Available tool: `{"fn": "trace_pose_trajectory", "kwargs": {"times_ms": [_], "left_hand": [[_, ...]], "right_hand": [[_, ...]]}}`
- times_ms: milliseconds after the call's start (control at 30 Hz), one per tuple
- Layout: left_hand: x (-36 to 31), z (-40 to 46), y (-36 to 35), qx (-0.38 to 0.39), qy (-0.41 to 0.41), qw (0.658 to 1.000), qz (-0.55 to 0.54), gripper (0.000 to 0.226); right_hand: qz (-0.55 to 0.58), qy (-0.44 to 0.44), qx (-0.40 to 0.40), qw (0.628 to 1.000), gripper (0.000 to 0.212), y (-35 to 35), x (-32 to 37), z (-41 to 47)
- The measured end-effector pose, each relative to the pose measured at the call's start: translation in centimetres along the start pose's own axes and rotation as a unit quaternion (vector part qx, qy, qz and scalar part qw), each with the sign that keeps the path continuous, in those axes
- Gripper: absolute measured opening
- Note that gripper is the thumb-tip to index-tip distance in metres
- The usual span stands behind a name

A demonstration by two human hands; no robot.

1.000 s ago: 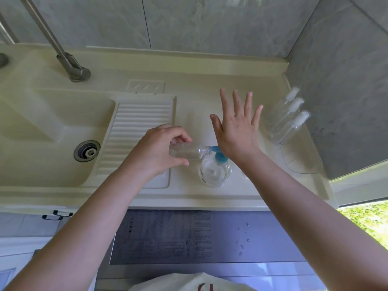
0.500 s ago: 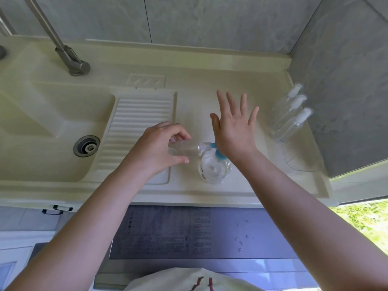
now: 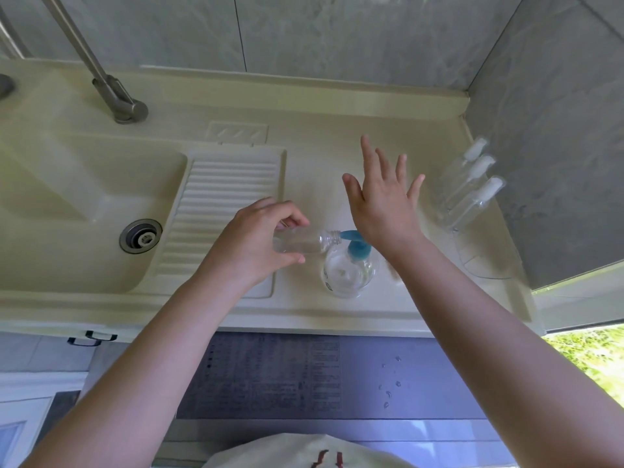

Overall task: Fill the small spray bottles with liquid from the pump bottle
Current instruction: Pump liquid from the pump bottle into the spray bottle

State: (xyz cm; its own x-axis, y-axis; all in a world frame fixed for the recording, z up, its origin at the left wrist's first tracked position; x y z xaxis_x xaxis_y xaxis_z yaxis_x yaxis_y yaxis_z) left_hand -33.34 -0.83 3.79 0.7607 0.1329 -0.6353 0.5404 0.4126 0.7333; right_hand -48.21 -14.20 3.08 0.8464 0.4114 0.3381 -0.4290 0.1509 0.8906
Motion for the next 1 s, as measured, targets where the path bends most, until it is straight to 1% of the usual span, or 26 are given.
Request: {"fn": "trace_pose_trajectory", "kwargs": {"times_ms": [67, 133, 167, 267, 333, 400, 467, 567, 633, 700, 767, 833, 933, 1000], "left_hand": [[-0.1, 0.0, -0.1, 0.001, -0.001, 1.000, 0.001, 0.047], [-0.1, 0.0, -0.2, 0.000, 0.000, 1.000, 0.001, 0.047], [-0.1, -0.1, -0.2, 0.000, 0.000, 1.000, 0.003, 0.047], [-0.1, -0.1, -0.2, -0.002, 0.000, 1.000, 0.002, 0.047], [-0.1, -0.1, -0.2, -0.007, 0.000, 1.000, -0.002, 0.047], [-0.1, -0.3, -0.2, -0.005, 0.001, 1.000, -0.001, 0.047], [-0.2, -0.3, -0.3, -0.003, -0.001, 1.000, 0.005, 0.047], [-0.2, -0.4, -0.2, -0.006, -0.002, 1.000, 0.009, 0.047], [-0.2, -0.3, 0.0, -0.010, -0.003, 1.000, 0.011, 0.046], [-0.2, -0.4, 0.0, -0.006, -0.003, 1.000, 0.010, 0.046], [-0.3, -0.4, 0.0, -0.003, -0.003, 1.000, 0.011, 0.046], [-0.2, -0.5, 0.1, -0.002, -0.001, 1.000, 0.010, 0.046], [-0.1, -0.6, 0.1, -0.006, 0.001, 1.000, 0.008, 0.047], [-0.1, -0.6, 0.0, -0.007, 0.002, 1.000, 0.010, 0.047]], "right_hand": [[0.000, 0.000, 0.027, 1.000, 0.059, -0.6, -0.1, -0.5], [0.015, -0.025, 0.063, 0.998, 0.058, -1.3, -0.5, -0.8], [0.019, -0.033, 0.065, 0.997, 0.059, -1.3, -0.6, -0.8], [0.016, -0.028, 0.020, 0.999, 0.060, -0.3, -0.6, -0.3], [0.005, -0.009, 0.002, 1.000, 0.059, -0.1, -0.3, -0.2], [-0.004, -0.002, 0.018, 1.000, 0.057, -0.8, -0.2, -1.0], [0.009, -0.030, 0.037, 0.999, 0.057, -1.3, -0.5, -1.1], [0.023, -0.043, 0.020, 0.999, 0.059, -0.6, -0.5, -0.4], [0.019, -0.028, 0.013, 0.999, 0.058, -0.3, -0.1, -0.1], [0.006, -0.016, 0.035, 0.999, 0.057, -0.8, -0.1, -0.6], [0.017, -0.036, 0.059, 0.997, 0.056, -1.2, -0.4, -0.9], [0.023, -0.044, 0.045, 0.998, 0.058, -0.7, -0.4, -0.6], [0.025, -0.032, 0.018, 0.999, 0.061, 0.0, 0.1, -0.1], [0.024, -0.031, 0.043, 0.998, 0.059, -0.8, 0.0, -0.8]]}}
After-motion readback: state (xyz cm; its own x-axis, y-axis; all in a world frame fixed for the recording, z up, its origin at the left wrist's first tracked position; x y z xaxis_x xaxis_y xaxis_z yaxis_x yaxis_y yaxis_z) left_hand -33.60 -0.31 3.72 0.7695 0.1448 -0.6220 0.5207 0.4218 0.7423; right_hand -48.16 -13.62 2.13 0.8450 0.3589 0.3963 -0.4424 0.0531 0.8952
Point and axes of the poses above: each hand's wrist, its own z-axis towards the middle knuckle, its own y-axis out of the back of the hand, x = y × z, the point moved 3 cm from there along z, towards the middle knuckle, and after that the axes turned 15 degrees about -x, right-handed, at the moved point
